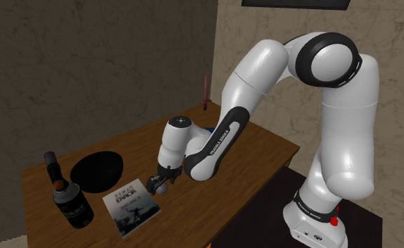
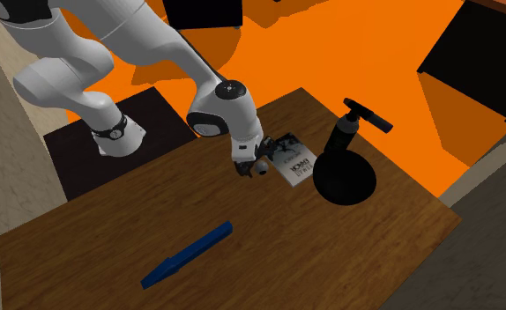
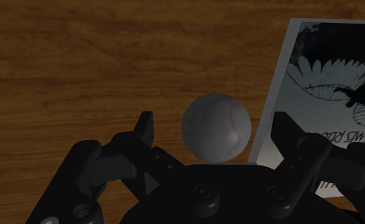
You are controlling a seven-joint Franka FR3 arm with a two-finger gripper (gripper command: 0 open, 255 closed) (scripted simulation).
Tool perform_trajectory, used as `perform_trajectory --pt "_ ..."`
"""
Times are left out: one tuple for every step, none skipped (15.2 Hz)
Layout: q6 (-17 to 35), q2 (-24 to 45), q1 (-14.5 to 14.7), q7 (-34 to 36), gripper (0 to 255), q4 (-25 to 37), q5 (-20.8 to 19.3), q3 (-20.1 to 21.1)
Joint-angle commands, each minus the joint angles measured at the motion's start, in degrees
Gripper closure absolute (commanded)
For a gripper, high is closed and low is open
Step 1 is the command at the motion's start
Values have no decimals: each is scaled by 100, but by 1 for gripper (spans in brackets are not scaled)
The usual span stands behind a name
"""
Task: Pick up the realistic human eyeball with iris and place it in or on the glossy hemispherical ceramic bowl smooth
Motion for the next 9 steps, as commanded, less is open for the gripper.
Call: perform_trajectory --pt "0 0 0 0 0 0 0 0" --pt "0 0 0 0 255 0 0 0" --pt "0 0 0 0 255 0 0 0" --pt "0 0 0 0 255 0 0 0" --pt "0 0 0 0 255 0 0 0" --pt "0 0 0 0 255 0 0 0" --pt "0 0 0 0 255 0 0 0" --pt "0 0 0 0 255 0 0 0" --pt "0 0 0 0 255 0 0 0"
